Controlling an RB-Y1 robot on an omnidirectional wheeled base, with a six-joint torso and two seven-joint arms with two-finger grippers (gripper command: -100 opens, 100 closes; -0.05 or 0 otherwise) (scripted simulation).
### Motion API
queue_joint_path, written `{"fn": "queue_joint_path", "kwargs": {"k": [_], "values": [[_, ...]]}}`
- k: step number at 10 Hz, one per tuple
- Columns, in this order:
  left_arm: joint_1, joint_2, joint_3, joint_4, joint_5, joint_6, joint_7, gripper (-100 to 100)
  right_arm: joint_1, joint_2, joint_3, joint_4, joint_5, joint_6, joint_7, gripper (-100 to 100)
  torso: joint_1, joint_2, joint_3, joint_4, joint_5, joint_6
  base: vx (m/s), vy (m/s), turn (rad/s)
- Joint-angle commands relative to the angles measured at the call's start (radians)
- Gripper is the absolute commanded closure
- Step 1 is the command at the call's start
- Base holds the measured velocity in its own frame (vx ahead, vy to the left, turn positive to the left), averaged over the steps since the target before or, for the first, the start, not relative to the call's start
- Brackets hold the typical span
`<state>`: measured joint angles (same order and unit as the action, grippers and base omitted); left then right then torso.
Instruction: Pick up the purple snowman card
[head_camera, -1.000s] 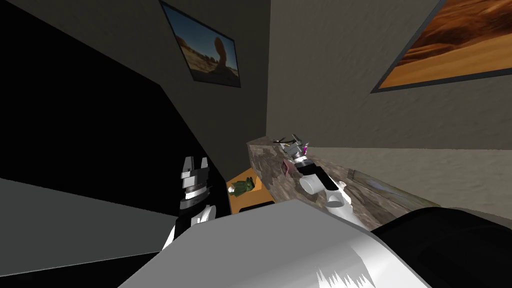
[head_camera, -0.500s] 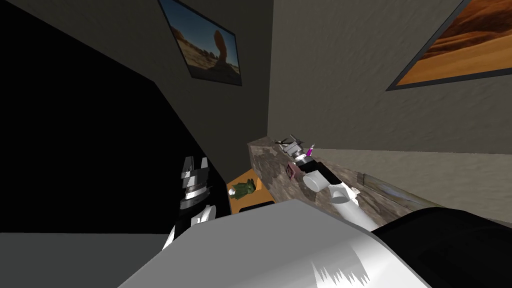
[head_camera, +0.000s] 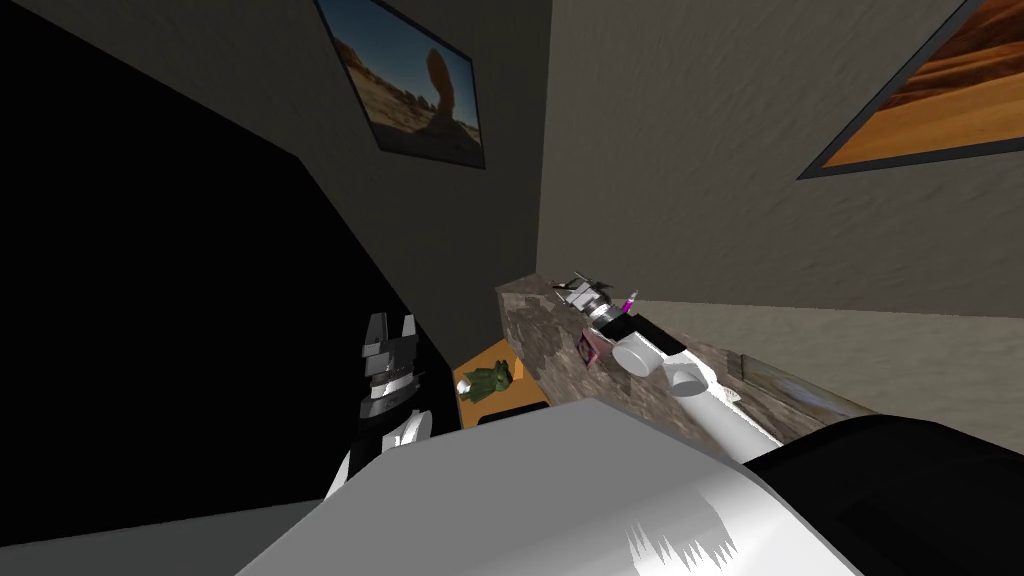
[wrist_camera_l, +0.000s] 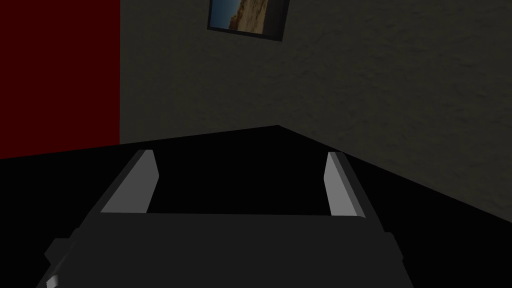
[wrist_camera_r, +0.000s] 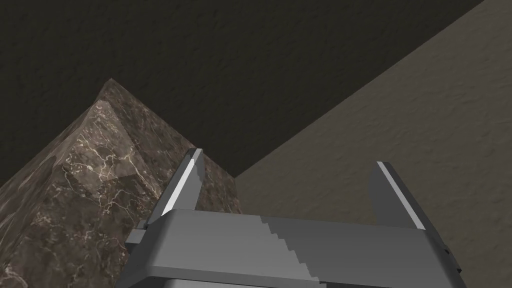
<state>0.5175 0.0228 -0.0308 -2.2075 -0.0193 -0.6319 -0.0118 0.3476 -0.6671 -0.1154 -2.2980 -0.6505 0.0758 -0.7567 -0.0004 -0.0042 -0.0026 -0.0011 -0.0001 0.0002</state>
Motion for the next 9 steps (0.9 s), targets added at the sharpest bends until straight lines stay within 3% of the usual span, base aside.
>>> {"fn": "queue_joint_path", "kwargs": {"k": [1,2,3,9], "values": [[0.000,0.000,0.000,0.000,0.000,0.000,0.000,0,-0.001,-0.044,-0.003,0.003,-0.049,0.025,-0.041,-100,0.000,0.000,0.000,0.000,0.000,0.000,0.027,0.000,0.031],[0.000,0.000,0.000,0.000,0.000,0.000,0.000,0,-0.008,-0.074,-0.007,0.009,-0.079,0.070,-0.074,-100,0.000,0.002,0.001,0.000,0.000,0.000,0.013,-0.001,0.026],[0.000,0.000,0.000,0.000,0.000,0.000,0.000,0,-0.008,-0.102,-0.007,0.009,-0.107,0.070,-0.094,-100,0.000,0.003,0.002,0.001,0.000,0.000,0.033,0.000,0.009],[0.000,0.000,0.000,0.000,0.000,0.000,0.000,0,-0.008,-0.104,-0.007,0.009,-0.113,0.070,-0.094,-100,0.000,0.005,0.003,0.001,0.000,0.000,0.013,0.000,-0.008]]}}
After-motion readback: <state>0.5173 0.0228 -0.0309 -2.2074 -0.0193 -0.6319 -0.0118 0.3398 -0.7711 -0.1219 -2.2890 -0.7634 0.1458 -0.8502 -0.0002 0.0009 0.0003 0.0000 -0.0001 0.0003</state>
